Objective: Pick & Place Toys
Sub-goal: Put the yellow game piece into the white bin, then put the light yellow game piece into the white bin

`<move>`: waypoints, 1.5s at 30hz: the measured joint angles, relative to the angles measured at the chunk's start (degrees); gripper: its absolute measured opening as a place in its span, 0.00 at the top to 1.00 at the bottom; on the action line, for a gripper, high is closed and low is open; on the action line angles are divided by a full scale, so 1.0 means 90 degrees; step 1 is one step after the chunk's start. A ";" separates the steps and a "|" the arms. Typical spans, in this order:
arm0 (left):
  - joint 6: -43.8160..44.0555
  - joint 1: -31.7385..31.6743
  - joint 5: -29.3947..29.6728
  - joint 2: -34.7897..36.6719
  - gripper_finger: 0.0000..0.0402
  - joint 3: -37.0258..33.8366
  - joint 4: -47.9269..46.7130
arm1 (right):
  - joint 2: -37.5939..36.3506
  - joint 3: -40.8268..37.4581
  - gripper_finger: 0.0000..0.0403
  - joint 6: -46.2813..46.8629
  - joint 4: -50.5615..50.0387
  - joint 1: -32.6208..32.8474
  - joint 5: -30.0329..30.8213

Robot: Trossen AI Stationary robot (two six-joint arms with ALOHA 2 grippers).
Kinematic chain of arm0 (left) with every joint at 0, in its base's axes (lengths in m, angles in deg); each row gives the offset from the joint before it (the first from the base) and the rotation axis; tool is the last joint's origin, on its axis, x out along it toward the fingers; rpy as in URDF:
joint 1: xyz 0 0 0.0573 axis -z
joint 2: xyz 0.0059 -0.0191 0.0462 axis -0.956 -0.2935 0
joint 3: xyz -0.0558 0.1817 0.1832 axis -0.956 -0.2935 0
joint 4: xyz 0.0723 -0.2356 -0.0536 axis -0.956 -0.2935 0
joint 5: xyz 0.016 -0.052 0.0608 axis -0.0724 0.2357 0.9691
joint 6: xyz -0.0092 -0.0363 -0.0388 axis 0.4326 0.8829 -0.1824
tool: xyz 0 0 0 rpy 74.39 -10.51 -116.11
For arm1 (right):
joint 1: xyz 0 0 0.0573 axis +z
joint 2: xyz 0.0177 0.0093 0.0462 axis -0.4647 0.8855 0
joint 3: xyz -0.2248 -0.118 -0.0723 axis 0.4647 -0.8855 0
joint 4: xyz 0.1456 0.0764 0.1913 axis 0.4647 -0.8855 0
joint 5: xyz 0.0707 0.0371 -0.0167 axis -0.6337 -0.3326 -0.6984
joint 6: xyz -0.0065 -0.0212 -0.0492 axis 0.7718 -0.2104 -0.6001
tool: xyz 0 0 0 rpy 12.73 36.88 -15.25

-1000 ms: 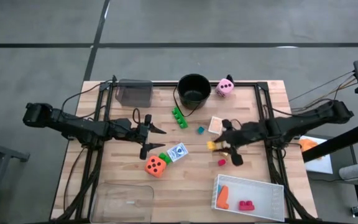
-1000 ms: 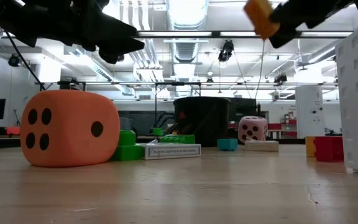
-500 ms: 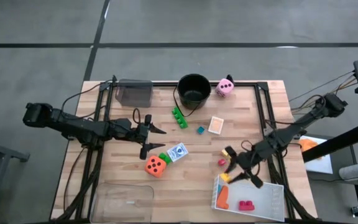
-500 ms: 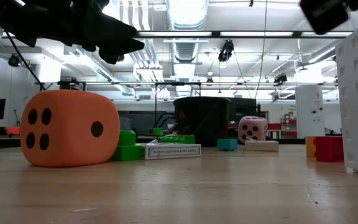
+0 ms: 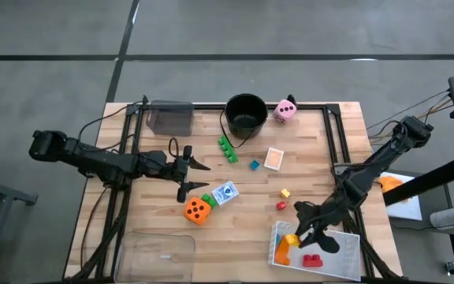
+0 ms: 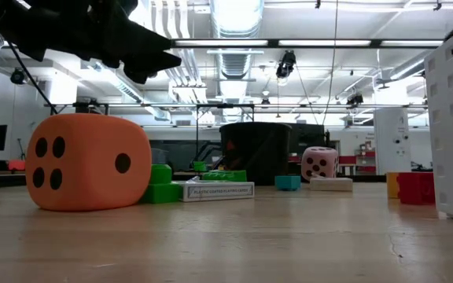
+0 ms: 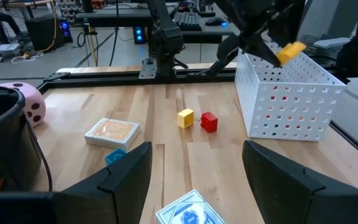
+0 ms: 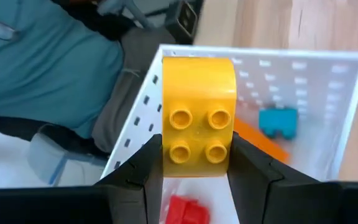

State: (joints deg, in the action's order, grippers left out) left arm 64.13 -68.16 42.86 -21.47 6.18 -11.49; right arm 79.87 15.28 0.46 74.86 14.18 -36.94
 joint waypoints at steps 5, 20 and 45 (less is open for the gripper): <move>0.0021 0.0000 0.0012 0.0000 0.37 0.0000 0.0015 | 0.0356 0.0356 0.65 0.0537 -0.0481 0.0089 0.0023; 0.0021 0.0000 0.0012 0.0000 0.37 0.0000 0.0029 | 0.1333 0.1691 0.27 0.1178 -0.2240 0.0221 0.0155; 0.0023 0.0000 0.0012 0.0000 0.37 0.0000 0.0079 | 0.2347 0.4361 0.26 -0.1820 -0.3289 0.0871 0.4225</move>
State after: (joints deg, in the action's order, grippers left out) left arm 64.34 -68.16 42.96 -21.47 6.18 -10.78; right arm 100.99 54.53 -15.92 45.25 22.02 1.08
